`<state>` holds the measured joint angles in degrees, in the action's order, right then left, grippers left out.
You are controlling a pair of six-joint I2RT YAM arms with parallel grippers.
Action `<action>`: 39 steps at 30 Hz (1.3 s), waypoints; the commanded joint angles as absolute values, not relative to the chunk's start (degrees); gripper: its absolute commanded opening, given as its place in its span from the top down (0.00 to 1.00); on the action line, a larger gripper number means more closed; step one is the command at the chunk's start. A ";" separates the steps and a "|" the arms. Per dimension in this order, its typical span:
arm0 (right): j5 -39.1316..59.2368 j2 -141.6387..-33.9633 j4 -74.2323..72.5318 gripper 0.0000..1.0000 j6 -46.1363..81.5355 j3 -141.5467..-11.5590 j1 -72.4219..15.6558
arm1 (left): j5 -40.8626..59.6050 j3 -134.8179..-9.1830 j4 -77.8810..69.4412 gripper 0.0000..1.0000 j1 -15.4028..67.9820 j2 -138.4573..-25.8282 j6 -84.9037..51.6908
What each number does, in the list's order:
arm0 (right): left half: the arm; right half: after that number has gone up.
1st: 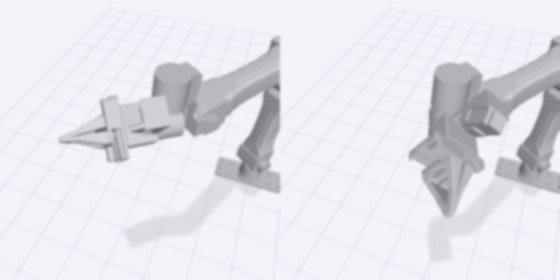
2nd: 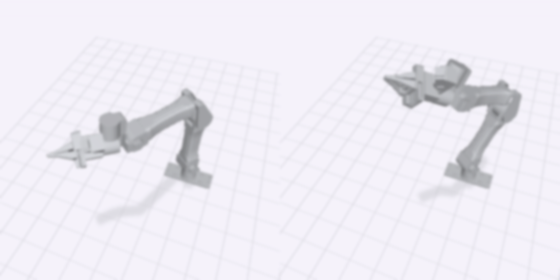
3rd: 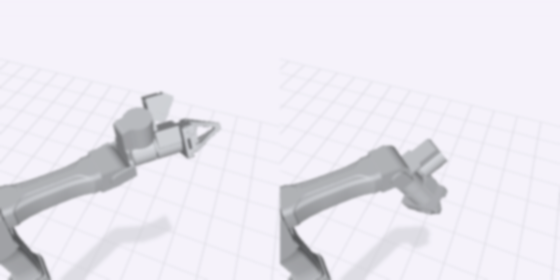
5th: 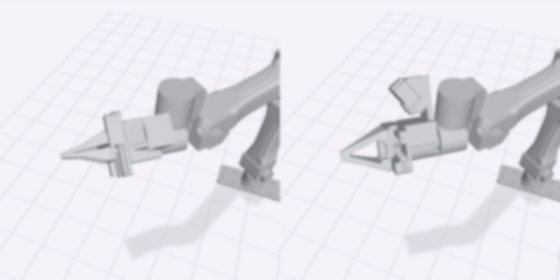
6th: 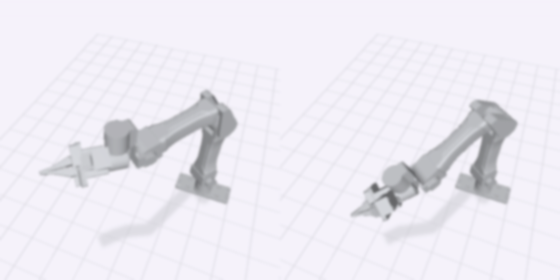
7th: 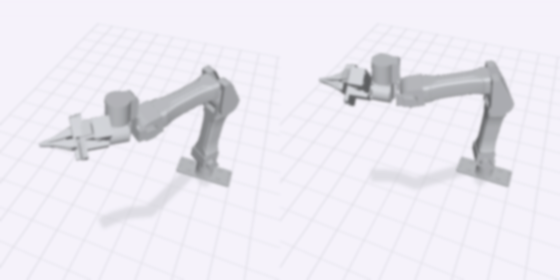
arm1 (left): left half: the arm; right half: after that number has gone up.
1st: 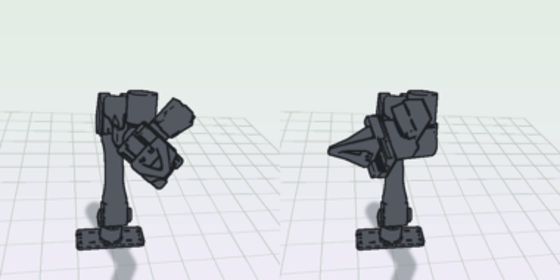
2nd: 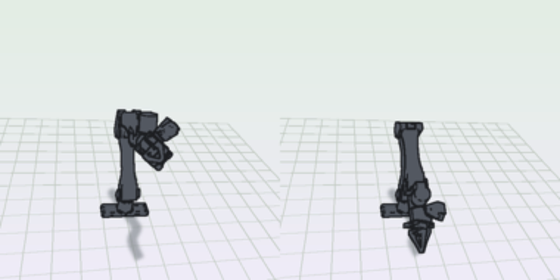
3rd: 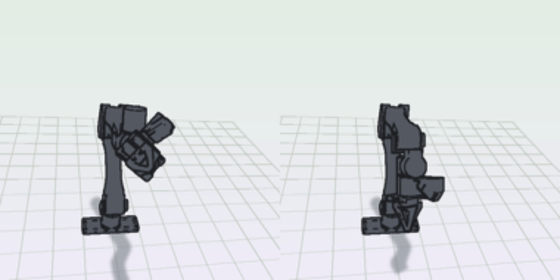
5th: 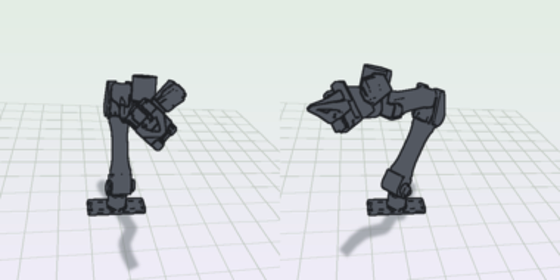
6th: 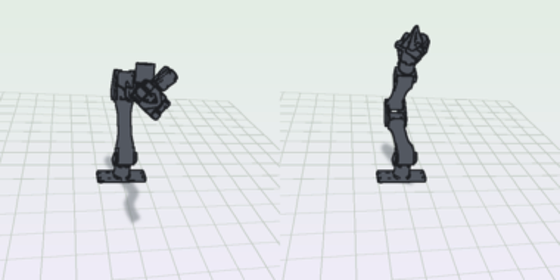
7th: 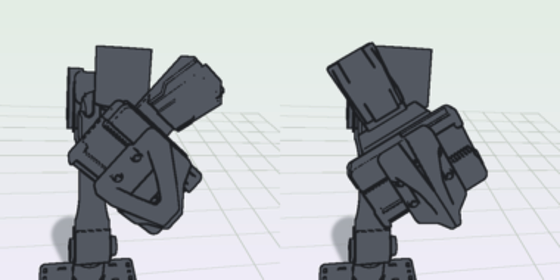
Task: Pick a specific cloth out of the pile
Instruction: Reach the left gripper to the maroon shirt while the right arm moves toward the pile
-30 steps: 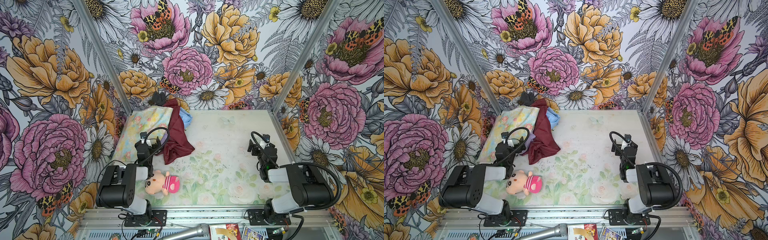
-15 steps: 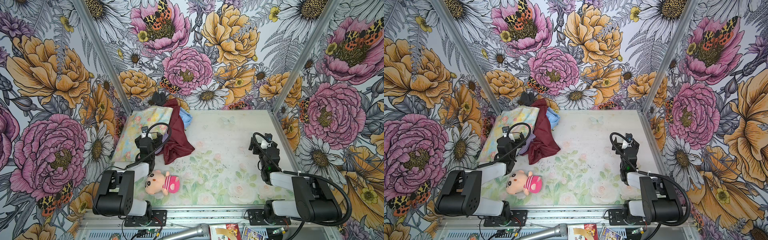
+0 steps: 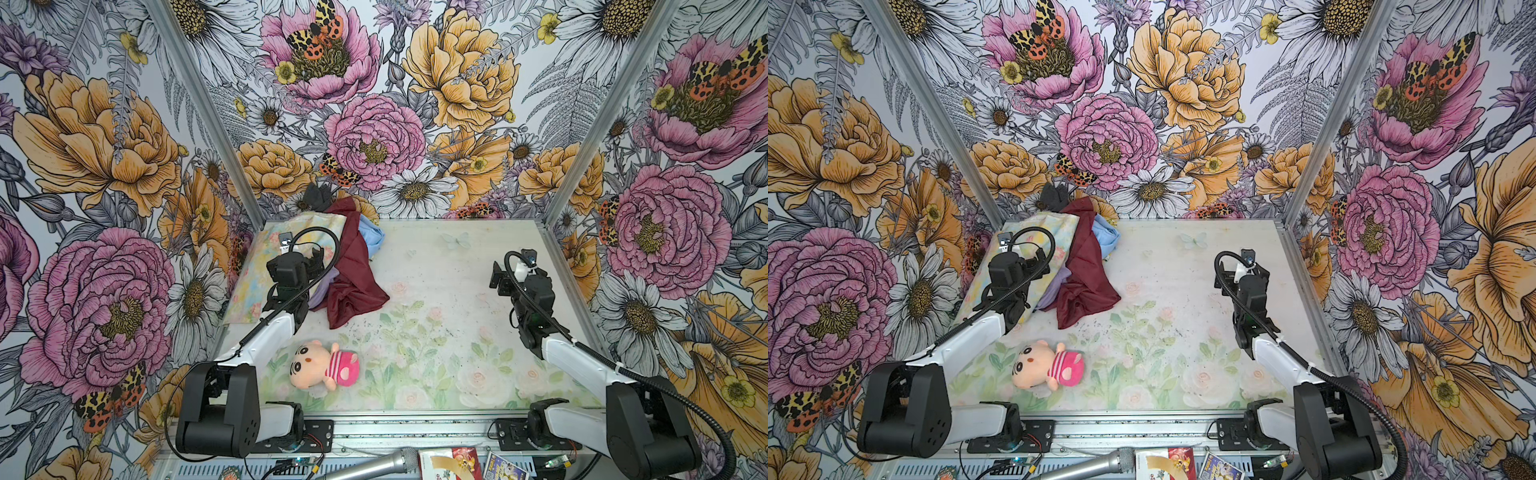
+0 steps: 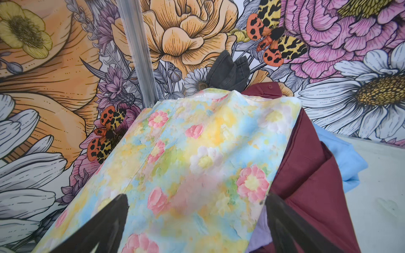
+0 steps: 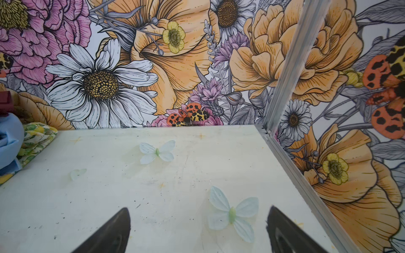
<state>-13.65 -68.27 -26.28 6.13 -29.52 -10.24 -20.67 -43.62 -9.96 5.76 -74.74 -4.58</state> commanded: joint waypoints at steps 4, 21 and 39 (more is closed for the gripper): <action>-12.94 -71.68 -14.36 0.07 13.28 -38.80 -18.81 | -25.33 -50.74 6.38 0.01 9.68 -75.15 -7.21; -1.82 -93.12 -12.22 0.18 35.41 -60.80 -34.63 | -19.98 -65.77 35.50 0.15 17.54 -79.04 -14.51; -4.20 -93.84 -12.92 0.21 38.24 -59.78 -36.41 | -18.18 -62.62 40.99 0.36 20.05 -79.49 -22.49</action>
<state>-3.31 -96.44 -12.47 38.57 -61.73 -36.71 -15.40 -62.98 40.29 18.87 -77.67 -21.39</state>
